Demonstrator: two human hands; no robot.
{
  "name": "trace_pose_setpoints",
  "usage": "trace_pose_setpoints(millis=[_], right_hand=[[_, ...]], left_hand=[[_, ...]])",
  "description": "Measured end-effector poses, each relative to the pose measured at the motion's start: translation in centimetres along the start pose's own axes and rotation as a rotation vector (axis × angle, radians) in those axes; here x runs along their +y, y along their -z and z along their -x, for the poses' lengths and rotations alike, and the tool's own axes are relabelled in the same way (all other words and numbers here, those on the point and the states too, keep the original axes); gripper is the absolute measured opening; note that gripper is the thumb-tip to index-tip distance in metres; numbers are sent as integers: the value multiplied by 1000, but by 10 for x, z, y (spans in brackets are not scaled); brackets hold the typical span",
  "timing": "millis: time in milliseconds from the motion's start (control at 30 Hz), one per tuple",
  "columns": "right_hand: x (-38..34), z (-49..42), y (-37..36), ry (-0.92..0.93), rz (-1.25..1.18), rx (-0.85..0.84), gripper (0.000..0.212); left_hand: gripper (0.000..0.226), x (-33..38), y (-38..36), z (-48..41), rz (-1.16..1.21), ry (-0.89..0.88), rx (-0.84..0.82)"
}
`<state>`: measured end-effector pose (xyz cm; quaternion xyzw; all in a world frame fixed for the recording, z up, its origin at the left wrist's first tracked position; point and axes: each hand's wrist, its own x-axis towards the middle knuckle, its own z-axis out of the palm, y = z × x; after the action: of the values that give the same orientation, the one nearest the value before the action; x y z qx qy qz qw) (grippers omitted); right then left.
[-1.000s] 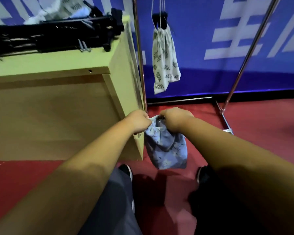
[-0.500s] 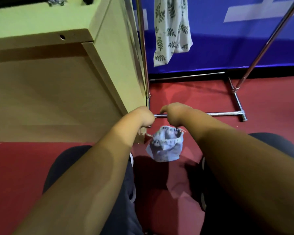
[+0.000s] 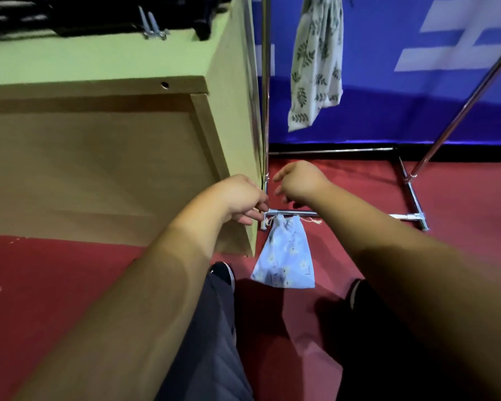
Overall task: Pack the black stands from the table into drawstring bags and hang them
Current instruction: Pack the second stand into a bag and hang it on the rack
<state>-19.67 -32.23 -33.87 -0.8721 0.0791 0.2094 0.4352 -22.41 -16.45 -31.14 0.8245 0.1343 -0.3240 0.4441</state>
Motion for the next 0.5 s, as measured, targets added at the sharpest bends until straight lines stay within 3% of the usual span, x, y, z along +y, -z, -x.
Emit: trace_pose_setpoints(millis=[200, 300, 500], right_hand=[[-88, 36, 27, 171, -255, 171, 30], [-132, 46, 39, 314, -237, 251, 33], [-199, 56, 55, 418, -254, 234, 31]], left_hand=[[28, 33, 48, 56, 78, -160, 60], [26, 54, 76, 93, 121, -251, 48], [23, 81, 142, 130, 130, -420, 147]])
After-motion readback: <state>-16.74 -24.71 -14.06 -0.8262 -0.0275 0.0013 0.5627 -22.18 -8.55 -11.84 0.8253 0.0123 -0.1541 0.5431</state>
